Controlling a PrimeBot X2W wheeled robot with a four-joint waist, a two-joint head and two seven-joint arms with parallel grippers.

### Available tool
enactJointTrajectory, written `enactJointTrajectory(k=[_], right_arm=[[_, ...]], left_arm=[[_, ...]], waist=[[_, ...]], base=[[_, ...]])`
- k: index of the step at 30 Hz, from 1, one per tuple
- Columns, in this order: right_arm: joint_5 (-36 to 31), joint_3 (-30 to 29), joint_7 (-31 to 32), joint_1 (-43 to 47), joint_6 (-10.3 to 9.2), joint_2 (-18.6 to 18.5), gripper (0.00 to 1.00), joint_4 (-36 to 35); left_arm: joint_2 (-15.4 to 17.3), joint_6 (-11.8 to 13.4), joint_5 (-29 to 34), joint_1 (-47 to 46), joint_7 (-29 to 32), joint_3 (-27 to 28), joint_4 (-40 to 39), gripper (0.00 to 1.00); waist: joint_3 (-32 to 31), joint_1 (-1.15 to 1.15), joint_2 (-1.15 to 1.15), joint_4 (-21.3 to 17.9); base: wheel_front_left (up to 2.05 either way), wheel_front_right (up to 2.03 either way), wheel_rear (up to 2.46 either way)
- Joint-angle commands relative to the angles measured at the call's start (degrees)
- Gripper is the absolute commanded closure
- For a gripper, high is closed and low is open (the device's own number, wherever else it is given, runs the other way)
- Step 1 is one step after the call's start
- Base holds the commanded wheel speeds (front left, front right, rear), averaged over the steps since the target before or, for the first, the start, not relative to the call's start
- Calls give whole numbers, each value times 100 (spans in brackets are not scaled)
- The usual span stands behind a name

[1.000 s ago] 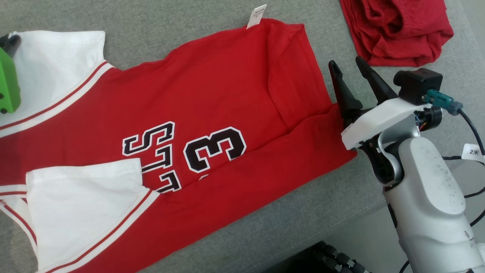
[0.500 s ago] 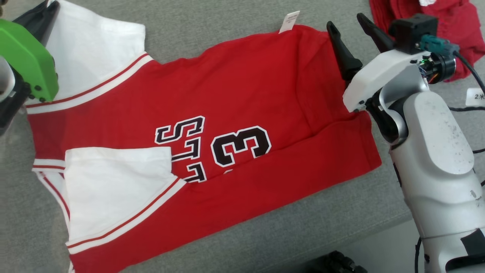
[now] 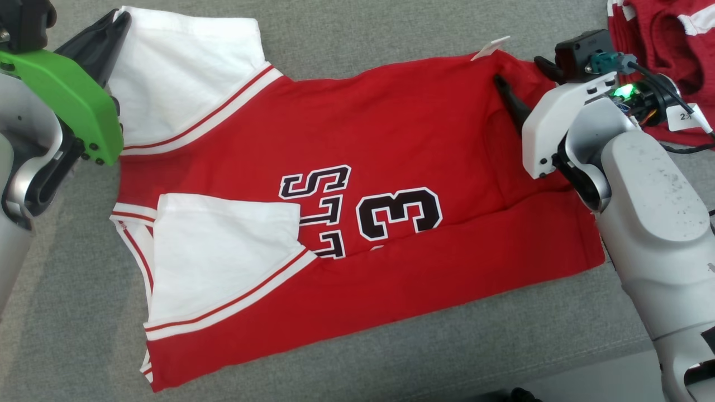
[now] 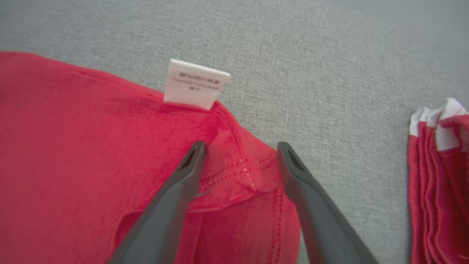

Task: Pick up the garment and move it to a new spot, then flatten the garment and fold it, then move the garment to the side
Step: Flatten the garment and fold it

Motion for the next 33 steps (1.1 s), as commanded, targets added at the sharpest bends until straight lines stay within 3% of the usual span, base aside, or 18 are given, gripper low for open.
enactJointTrajectory(k=[1,2,4,5,6,16,25,33], right_arm=[[-40,-1,5,-85,-8,-60,45,54],[-58,3,-10,-99,-8,-83,61,129],[-71,-14,-6,-132,-8,-104,74,259],[-67,-25,3,-154,-8,-106,94,318],[-76,-30,11,-176,-8,-113,100,393],[-63,-17,-255,-379,-8,-105,100,805],[-363,-133,-998,-791,-8,-66,100,974],[-357,26,-1432,-422,-8,-75,100,1136]], left_arm=[[-12,-18,-49,69,-49,-3,28,100],[-21,-18,-63,60,-66,-27,47,100],[-32,-18,-93,47,-117,-63,77,100],[-36,-18,-103,39,-116,-74,91,100],[-41,-18,-115,28,-141,-94,113,100],[-94,-18,-229,-62,-386,-144,317,100],[-213,-18,-279,-113,-919,-88,443,100],[-202,21,-497,712,-1399,-115,-85,100]], waist=[[-26,0,0,34],[-37,0,0,48],[-59,0,0,63],[-69,0,0,68],[-81,0,0,76],[-178,0,0,119],[-469,0,0,174],[-873,0,0,298]], base=[[0,0,0],[0,0,0],[0,0,0],[0,0,0],[0,0,0],[0,0,0],[0,0,0],[0,0,0]])
